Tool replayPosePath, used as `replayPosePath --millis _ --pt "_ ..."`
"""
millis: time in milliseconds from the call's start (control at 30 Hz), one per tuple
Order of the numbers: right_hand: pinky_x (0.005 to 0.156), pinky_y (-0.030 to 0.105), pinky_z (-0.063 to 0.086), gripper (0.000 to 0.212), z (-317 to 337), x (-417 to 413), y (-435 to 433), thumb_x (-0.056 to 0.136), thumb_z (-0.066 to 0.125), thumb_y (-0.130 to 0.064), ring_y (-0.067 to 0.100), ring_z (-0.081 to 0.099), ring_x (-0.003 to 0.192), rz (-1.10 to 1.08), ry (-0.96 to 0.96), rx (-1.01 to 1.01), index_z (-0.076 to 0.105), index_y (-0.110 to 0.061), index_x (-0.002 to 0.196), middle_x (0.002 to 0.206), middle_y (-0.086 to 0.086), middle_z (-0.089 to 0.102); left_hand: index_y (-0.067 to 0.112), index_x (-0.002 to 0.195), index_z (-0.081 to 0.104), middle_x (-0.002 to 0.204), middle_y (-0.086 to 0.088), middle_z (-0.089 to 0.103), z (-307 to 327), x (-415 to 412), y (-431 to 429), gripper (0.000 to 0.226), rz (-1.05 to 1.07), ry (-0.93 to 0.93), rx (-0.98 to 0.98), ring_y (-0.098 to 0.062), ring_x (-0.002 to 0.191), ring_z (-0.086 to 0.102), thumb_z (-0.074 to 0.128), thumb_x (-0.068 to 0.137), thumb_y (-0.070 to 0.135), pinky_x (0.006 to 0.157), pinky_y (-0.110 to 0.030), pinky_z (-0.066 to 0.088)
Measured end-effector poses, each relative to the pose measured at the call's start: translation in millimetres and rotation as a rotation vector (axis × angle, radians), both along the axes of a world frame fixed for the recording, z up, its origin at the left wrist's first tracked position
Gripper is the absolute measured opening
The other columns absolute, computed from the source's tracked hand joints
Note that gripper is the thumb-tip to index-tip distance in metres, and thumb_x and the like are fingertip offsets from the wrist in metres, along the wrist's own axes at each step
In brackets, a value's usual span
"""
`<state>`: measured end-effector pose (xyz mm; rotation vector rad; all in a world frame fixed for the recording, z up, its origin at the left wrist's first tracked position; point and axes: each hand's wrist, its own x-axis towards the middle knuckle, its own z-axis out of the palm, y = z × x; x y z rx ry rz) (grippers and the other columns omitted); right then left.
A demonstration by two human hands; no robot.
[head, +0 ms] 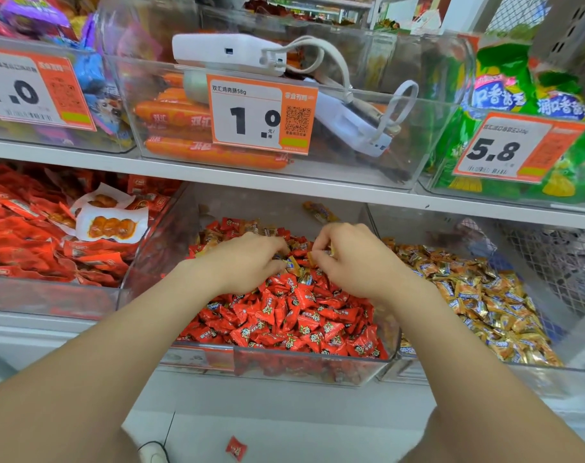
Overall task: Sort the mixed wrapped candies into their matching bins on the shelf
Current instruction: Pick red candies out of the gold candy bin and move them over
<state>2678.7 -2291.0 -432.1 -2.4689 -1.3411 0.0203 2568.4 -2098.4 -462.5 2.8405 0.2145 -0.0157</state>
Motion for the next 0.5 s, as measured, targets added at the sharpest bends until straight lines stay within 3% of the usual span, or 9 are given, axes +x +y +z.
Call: replayPosePath --millis 67,167,300,433,500 --pt "0.076 0.04 0.058 0.011 1.1 0.2 0.0 0.099 0.058 -0.03 0.009 0.056 0.071 -0.015 0.018 0.051 0.069 -0.029 0.096 0.087 -0.012 0.066 0.027 0.144 0.052 0.122 -0.004 0.065 -3.2 4.8 -3.6 0.045 -0.013 0.053 0.027 -0.028 0.114 0.063 0.051 0.106 0.051 0.095 -0.047 0.054" --pt "0.066 0.034 0.051 0.02 0.9 2.2 1.1 0.098 0.057 -0.034 0.008 0.051 0.059 -0.07 0.049 0.094 0.074 -0.027 0.106 0.07 -0.011 0.058 0.022 0.133 0.052 0.096 0.003 0.057 -7.4 10.6 -8.2 0.046 -0.015 0.059 0.022 -0.028 0.097 0.062 0.059 0.101 0.054 0.085 -0.046 0.054" --pt "0.07 0.038 0.053 0.035 0.0 4.1 1.3 0.094 0.066 -0.057 0.023 0.065 0.078 -0.088 0.047 -0.018 0.074 -0.024 0.086 0.078 0.001 0.067 0.028 0.105 0.045 0.087 0.003 0.052 -14.3 15.8 -11.0 0.03 0.033 0.012 0.009 -0.027 0.084 0.058 0.06 0.1 0.053 0.077 -0.045 0.055" --pt "0.087 0.039 0.059 0.015 -2.3 4.1 4.7 0.096 0.065 -0.028 0.023 0.071 0.098 -0.064 0.035 -0.044 0.075 -0.028 0.085 0.1 -0.001 0.076 0.025 0.094 0.046 0.087 0.001 0.054 -14.8 17.9 -12.5 0.027 0.029 -0.046 0.001 -0.027 0.08 0.059 0.062 0.102 0.046 0.073 -0.043 0.054" --pt "0.091 0.036 0.057 0.02 -1.1 3.1 6.1 0.097 0.06 -0.023 0.021 0.07 0.102 -0.078 0.037 -0.042 0.078 -0.031 0.103 0.113 -0.001 0.074 0.024 0.092 0.049 0.081 0.001 0.057 -13.1 17.4 -9.8 0.025 0.009 -0.056 -0.021 -0.024 0.075 0.059 0.065 0.101 0.042 0.071 -0.042 0.054"
